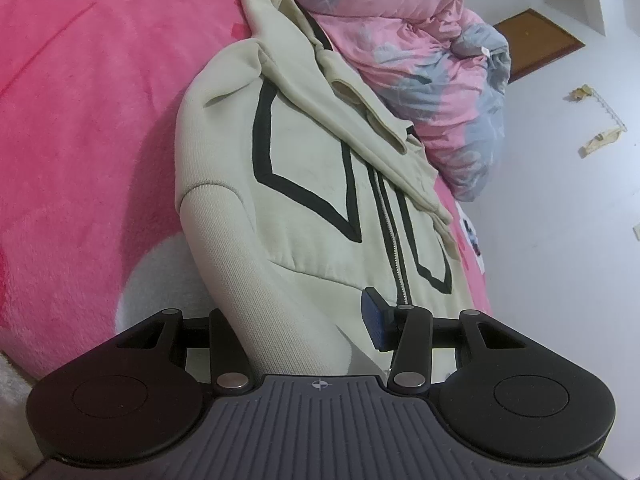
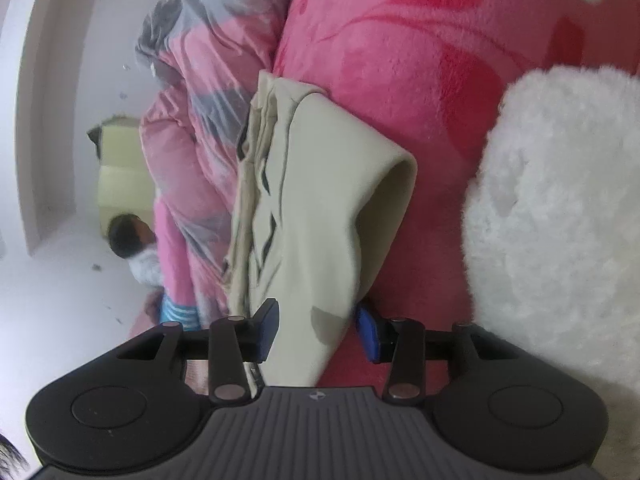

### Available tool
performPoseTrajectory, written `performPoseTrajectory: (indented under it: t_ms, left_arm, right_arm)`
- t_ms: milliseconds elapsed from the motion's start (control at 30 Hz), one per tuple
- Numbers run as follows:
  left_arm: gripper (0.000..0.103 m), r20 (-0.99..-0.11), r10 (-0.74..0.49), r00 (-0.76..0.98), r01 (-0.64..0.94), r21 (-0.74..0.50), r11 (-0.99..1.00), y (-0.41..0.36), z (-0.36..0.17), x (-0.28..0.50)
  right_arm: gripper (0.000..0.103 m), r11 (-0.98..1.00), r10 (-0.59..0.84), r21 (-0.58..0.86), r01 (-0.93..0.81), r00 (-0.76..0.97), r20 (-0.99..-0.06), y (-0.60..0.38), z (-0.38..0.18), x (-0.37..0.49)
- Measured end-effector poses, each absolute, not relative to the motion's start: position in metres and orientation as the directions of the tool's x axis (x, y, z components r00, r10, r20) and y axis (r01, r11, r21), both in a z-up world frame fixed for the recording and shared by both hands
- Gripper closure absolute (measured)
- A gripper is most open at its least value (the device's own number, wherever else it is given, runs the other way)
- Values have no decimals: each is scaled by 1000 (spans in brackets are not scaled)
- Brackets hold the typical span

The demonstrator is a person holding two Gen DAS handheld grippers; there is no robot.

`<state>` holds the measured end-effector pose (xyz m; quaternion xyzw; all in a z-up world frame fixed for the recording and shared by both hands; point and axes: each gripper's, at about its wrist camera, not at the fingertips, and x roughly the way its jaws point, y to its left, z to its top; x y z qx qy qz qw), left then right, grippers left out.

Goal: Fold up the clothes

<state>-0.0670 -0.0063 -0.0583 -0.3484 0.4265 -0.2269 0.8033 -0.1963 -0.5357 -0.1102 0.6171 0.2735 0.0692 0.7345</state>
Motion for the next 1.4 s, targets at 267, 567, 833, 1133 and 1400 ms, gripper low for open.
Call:
performPoseTrajectory:
  t_ms: [267, 567, 833, 1133, 1400]
  left_arm:
    - [59, -513, -660, 548, 75, -756, 650, -6, -60, -69]
    - [82, -460, -636, 620, 175, -709, 684, -7, -33, -78]
    - [85, -355, -658, 664, 249, -725, 642, -10, -4, -58]
    - [88, -276, -645, 712, 292, -720, 630, -11, 29, 11]
    - [88, -316, -601, 734, 248, -700, 670, -15, 36, 99]
  right_arm:
    - [63, 201, 479, 969, 145, 848, -227, -522, -108, -186]
    - [97, 349, 475, 937, -4, 863, -173, -507, -67, -170]
    - [97, 482, 473, 866, -135, 872, -127, -498, -19, -144]
    - [97, 545, 489, 792, -276, 872, -32, -499, 27, -77]
    - [97, 592, 515, 739, -323, 857, -37, -503, 50, 22]
